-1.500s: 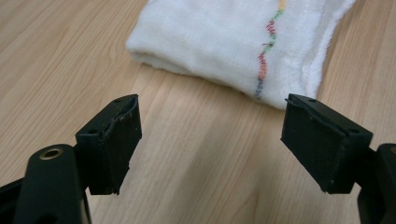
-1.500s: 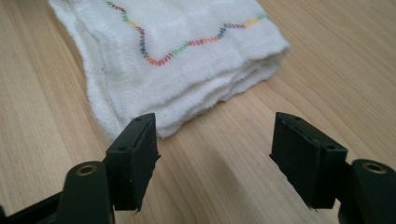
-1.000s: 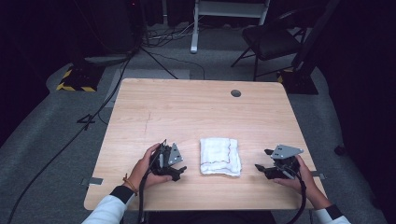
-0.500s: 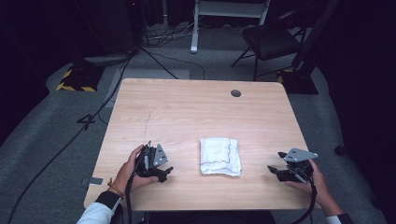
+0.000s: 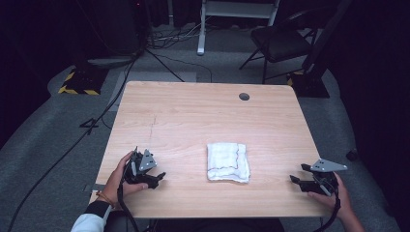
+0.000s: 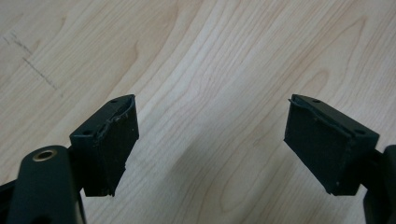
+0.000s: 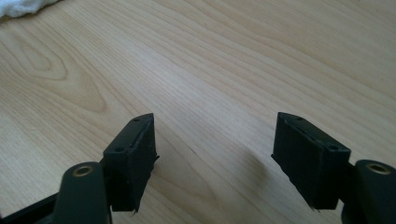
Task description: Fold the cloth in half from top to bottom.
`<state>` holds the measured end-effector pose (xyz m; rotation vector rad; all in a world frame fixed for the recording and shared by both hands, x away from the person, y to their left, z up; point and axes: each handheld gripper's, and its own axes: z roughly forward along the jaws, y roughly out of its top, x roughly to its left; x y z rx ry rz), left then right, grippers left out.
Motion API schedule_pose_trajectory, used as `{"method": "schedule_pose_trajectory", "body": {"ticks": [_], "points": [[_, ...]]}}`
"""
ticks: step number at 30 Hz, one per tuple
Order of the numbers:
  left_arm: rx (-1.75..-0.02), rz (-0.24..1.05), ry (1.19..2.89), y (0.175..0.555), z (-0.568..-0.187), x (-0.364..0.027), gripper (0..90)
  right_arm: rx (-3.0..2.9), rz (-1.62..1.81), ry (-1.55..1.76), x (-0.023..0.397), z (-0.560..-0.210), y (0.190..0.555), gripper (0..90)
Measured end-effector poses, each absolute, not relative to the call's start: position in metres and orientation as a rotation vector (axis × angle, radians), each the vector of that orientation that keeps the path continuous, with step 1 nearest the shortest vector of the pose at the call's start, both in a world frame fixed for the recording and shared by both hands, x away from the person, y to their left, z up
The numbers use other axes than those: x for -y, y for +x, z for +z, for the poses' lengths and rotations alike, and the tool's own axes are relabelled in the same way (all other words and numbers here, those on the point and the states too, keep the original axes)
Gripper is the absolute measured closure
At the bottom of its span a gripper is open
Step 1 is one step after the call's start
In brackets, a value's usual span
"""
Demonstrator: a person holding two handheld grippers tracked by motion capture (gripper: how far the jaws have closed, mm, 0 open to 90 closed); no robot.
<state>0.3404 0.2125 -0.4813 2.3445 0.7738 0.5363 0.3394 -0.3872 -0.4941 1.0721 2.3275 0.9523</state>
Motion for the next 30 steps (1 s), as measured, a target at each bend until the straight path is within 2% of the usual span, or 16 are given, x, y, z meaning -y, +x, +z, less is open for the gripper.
{"method": "schedule_pose_trajectory", "body": {"ticks": [5,15,30], "points": [[-0.803,0.486,2.346,0.340,-0.488,-0.229,16.8,-2.302,0.962,1.111,0.395,-0.498,0.337,30.0],[-1.006,0.376,2.217,0.332,-0.502,-0.266,17.2,-2.266,1.007,1.175,0.401,-0.503,0.336,25.1],[-1.020,0.396,2.192,0.328,-0.504,-0.269,16.9,-2.265,1.009,1.197,0.402,-0.503,0.337,23.7]]}}
